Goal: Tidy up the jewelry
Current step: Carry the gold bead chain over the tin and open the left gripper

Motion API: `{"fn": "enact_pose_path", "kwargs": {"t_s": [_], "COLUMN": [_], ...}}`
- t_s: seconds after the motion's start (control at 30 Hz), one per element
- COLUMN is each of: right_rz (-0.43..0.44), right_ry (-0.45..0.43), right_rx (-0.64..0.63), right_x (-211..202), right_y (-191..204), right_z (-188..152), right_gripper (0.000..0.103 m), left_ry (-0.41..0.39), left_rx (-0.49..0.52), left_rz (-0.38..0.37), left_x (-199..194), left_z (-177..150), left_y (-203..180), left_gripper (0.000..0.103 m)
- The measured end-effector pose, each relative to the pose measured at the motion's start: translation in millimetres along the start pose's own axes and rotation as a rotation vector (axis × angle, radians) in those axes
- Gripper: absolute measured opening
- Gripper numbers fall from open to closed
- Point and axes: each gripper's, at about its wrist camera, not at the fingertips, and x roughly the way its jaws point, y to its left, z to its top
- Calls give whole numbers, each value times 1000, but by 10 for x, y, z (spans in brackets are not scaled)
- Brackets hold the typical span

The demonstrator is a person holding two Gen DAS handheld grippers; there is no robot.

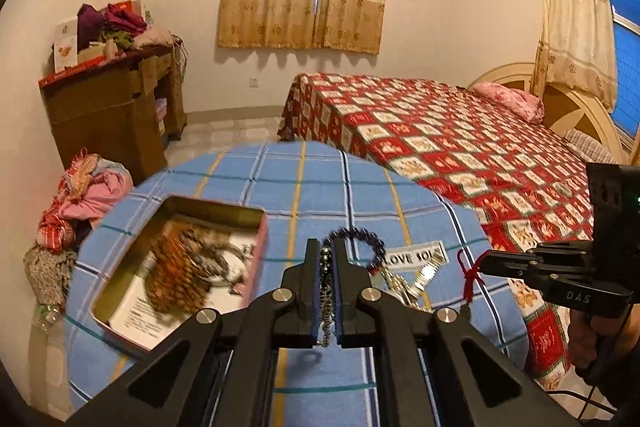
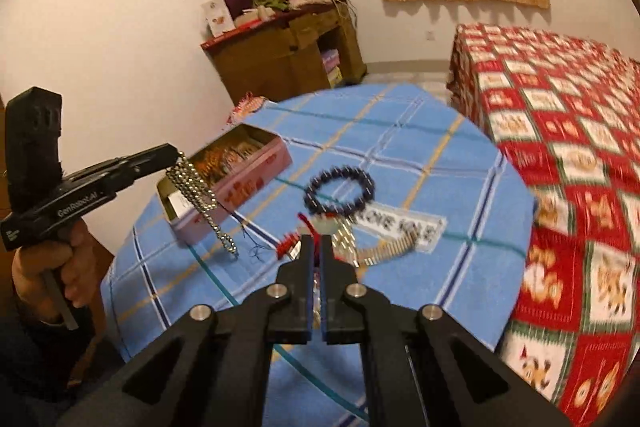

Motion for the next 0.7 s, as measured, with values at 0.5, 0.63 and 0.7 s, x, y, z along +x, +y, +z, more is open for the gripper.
{"fn": "enact_pose_path", "kwargs": {"t_s": [0.5,0.63,0.7], "right_rz": [109,132,143], "right_ry": [-61,-50,-39], "right_rx": [-150,-179,-185], "right_x": [353,552,658], "right_y": [678,844,901], "right_z": [713,821,859], "right_gripper": [4,4,4], "left_ry": [-85,-88,-81], "left_rx": [-12,-15,-19], "left_rz": [154,190,206], "left_x": [-231,-182,-140], "left_z": [358,399,412], "left_y": [621,770,860], "left_gripper": [4,4,4]}}
